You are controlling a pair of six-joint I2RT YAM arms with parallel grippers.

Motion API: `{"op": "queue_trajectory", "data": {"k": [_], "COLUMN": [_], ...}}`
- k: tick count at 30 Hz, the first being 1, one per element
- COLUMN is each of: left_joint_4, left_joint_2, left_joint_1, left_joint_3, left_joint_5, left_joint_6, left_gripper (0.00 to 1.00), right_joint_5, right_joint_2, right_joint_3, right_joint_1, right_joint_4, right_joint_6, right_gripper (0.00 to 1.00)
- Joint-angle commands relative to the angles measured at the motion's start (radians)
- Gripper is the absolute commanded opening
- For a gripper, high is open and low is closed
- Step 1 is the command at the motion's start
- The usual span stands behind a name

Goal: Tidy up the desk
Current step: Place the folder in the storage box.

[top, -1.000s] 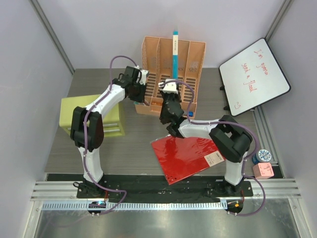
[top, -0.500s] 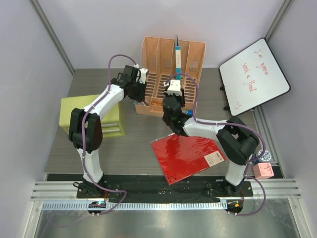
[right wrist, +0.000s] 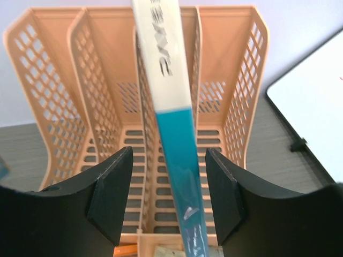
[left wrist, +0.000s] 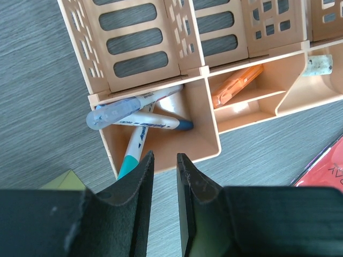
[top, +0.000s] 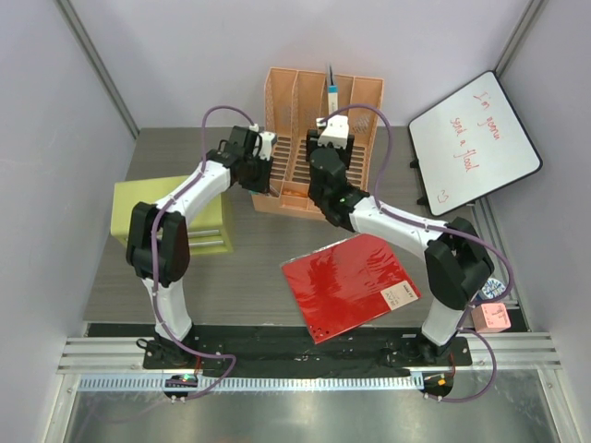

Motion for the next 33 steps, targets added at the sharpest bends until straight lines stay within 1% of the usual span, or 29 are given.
{"op": "queue_trajectory", "data": {"k": [1,8,12,13,15,16,18,19,23,25,26,27,29,31,33], "left_joint_4": [0.054,0.067,0.072,0.075,0.078,0.080,0.078,0.081,0.084,0.087,0.087,0.087,0.087,0.086,0.087], "left_joint_2": [-0.067,-0.084,-0.090,-0.093,-0.094,-0.094,-0.094,-0.094,-0.099,-0.101,-0.101,-0.101,-0.099,-0.104,-0.105], "left_joint_1": [0.001,0.001,0.001,0.001,0.001,0.001,0.001,0.001,0.001,0.001,0.001,0.001,0.001,0.001,0.001], "left_joint_3": [-0.016,-0.041,-0.047,-0.050,-0.053,-0.053,-0.053,-0.055,-0.059,-0.061,-0.061,-0.061,-0.059,-0.061,-0.061], "left_joint_5": [0.021,0.030,0.024,0.021,0.014,0.016,0.016,0.013,0.014,0.013,0.014,0.014,0.016,0.016,0.018], "left_joint_6": [-0.011,-0.022,-0.021,-0.019,-0.016,-0.017,-0.017,-0.019,-0.021,-0.024,-0.025,-0.027,-0.028,-0.030,-0.030], "left_gripper": [0.24,0.24,0.24,0.24,0.24,0.24,0.24,0.24,0.23,0.24,0.23,0.23,0.24,0.23,0.23], "right_joint_5": [-0.057,-0.109,-0.135,-0.140,-0.150,-0.158,-0.157,-0.166,-0.184,-0.186,-0.198,-0.207,-0.218,-0.223,-0.235], "right_joint_2": [-0.040,0.014,0.042,0.045,0.048,0.048,0.046,0.045,0.032,0.010,-0.003,-0.021,-0.052,-0.066,-0.073], "right_joint_3": [0.122,0.276,0.349,0.354,0.362,0.362,0.366,0.368,0.377,0.354,0.331,0.275,0.239,0.208,0.207], "right_joint_1": [-0.023,-0.049,-0.074,-0.077,-0.090,-0.094,-0.103,-0.104,-0.121,-0.123,-0.123,-0.123,-0.123,-0.123,-0.126], "right_joint_4": [0.025,0.034,-0.001,-0.009,-0.034,-0.035,-0.049,-0.057,-0.095,-0.074,-0.014,0.017,0.072,0.083,0.046], "right_joint_6": [-0.024,-0.103,-0.103,-0.099,-0.081,-0.074,-0.068,-0.056,-0.030,-0.034,-0.036,-0.037,-0.034,-0.030,0.001], "right_gripper": [0.61,0.53,0.42,0.37,0.31,0.21,0.11,0.02,0.01,0.01,0.01,0.01,0.01,0.01,0.01]}}
